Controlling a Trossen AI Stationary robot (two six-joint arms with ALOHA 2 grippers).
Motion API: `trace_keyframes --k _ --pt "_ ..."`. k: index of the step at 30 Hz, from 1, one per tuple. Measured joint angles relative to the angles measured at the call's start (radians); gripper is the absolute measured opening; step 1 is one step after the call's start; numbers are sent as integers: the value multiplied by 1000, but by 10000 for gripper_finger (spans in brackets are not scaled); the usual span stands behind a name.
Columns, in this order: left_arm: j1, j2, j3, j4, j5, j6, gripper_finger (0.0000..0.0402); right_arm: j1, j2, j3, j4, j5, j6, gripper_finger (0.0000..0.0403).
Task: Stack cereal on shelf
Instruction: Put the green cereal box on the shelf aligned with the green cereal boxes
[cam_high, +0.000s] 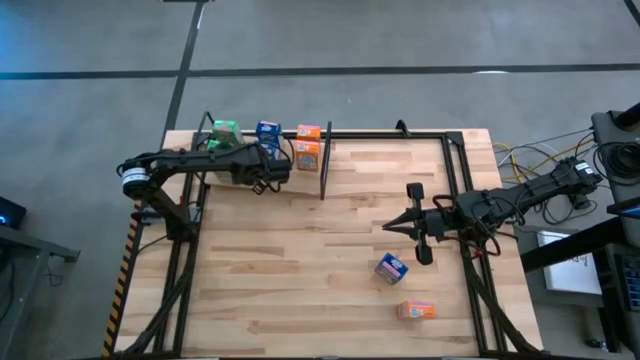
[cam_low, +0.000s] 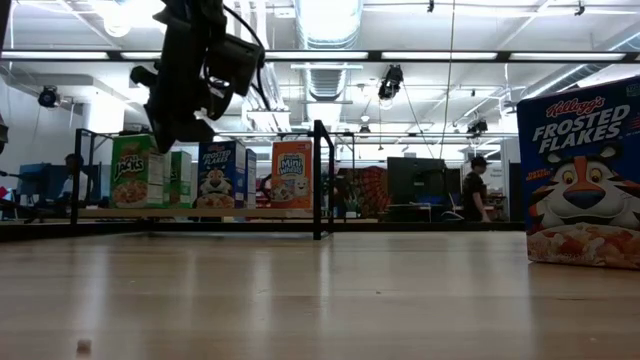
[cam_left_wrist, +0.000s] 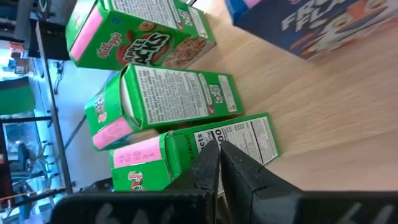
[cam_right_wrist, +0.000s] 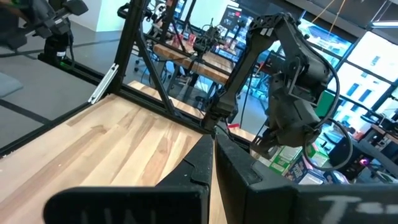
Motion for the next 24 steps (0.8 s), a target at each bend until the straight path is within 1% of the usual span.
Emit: trace_keyframes --k 6,11,24 --pt "7 0 0 -19 -3 0 0 0 -4 0 -11 0 0 9" --pt "14 -5 0 -44 -25 -3 0 0 -7 0 -20 0 1 9" --pt "22 -11 0 -90 -28 -16 0 0 -14 0 -27 0 5 9"
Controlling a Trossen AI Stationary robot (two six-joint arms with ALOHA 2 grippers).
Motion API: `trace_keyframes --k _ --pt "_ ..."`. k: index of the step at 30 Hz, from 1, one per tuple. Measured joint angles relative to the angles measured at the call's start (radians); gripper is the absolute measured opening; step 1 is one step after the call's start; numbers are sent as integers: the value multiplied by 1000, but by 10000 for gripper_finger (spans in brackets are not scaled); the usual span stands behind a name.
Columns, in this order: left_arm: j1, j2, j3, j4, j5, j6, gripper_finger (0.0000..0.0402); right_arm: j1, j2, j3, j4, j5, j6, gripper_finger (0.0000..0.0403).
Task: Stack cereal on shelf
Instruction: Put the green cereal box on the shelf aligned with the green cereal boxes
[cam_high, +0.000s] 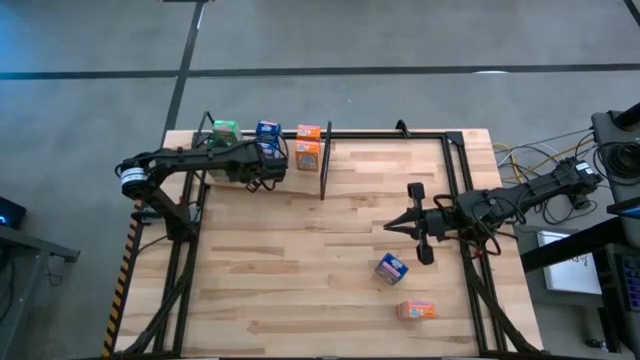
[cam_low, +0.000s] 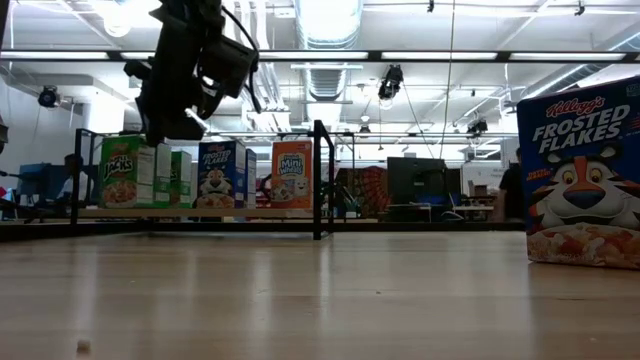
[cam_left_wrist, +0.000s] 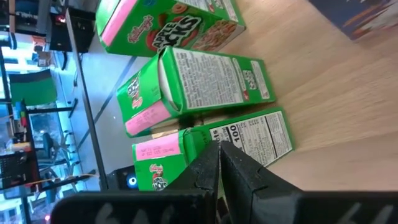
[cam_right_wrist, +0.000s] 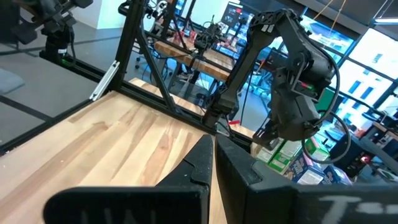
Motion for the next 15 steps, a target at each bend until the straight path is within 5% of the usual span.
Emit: trace_keyframes --k 15 --pt "0 0 0 -16 2 -15 0 0 -6 0 -14 0 3 9"
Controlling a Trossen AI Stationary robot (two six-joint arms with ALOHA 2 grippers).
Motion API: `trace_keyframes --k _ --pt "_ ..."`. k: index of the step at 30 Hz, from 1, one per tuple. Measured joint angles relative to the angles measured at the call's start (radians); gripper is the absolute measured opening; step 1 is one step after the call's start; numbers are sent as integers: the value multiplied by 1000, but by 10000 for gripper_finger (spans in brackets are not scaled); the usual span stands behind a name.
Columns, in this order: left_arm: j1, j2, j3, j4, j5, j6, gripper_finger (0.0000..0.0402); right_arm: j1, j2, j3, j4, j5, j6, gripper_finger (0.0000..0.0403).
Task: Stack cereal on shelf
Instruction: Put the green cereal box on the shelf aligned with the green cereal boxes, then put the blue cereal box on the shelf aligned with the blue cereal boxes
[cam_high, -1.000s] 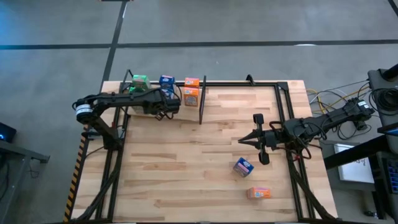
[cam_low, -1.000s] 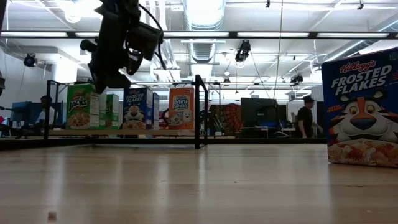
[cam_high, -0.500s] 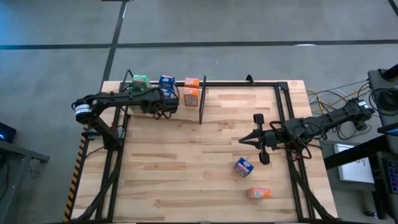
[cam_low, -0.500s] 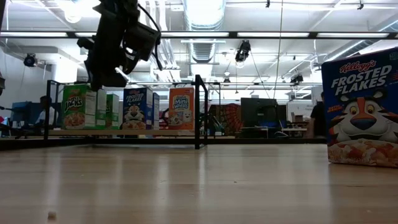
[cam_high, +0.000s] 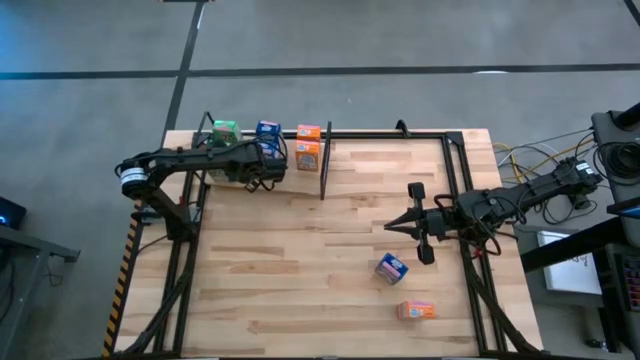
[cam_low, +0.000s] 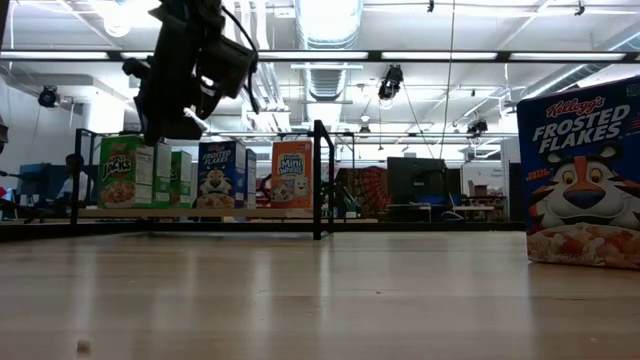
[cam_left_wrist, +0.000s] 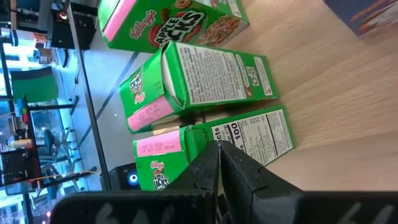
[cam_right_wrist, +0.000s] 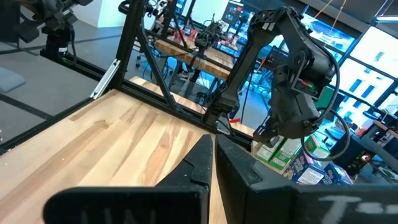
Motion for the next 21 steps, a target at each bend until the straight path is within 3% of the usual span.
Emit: trace_keyframes --k 14,21 --pt "-3 0 13 -18 -5 -14 0 0 0 0 0 0 0 9" --pt "-105 -37 60 -14 -136 6 0 0 0 4 -1 0 40 9"
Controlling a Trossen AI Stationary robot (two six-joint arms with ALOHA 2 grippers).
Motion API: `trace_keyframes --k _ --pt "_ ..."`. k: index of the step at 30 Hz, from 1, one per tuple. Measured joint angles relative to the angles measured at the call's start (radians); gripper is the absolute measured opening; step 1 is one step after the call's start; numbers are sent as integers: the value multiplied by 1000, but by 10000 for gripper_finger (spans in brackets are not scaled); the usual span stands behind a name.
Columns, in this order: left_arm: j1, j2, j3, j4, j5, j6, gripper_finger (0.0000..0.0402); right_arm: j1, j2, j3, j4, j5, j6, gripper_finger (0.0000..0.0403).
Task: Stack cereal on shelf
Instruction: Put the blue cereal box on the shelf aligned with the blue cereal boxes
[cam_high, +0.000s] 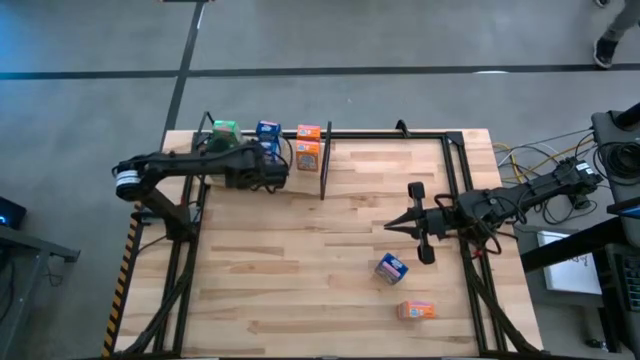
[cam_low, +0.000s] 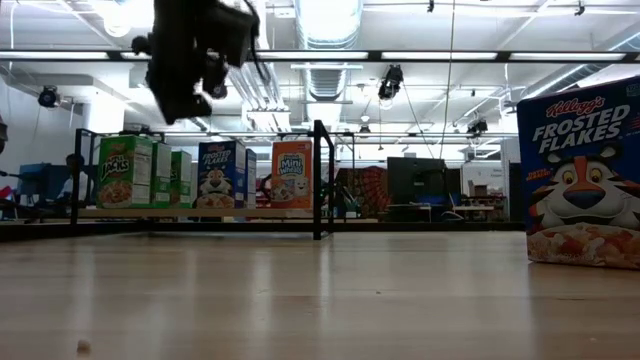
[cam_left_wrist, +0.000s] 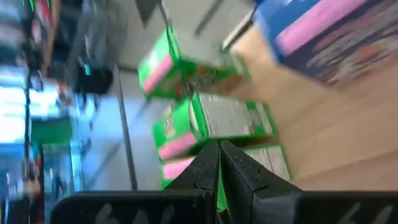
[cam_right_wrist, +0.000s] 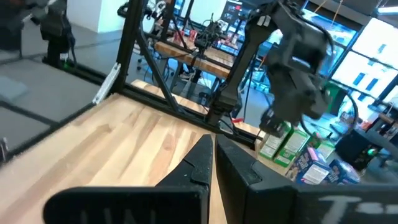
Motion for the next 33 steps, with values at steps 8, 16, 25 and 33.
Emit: trace_keyframes --k 8,16,25,33 --pt "-227 -170 -4 189 -51 220 0 0 1 8 -5 29 204 9" --pt "-508 -424 -159 670 -100 480 0 -1 34 23 -75 194 509 9" --pt "-616 -577 -395 1140 -99 758 0 -1 160 169 -122 202 654 9" --pt "-616 -665 -540 1366 -102 902 0 -16 284 391 -545 202 1025 9"
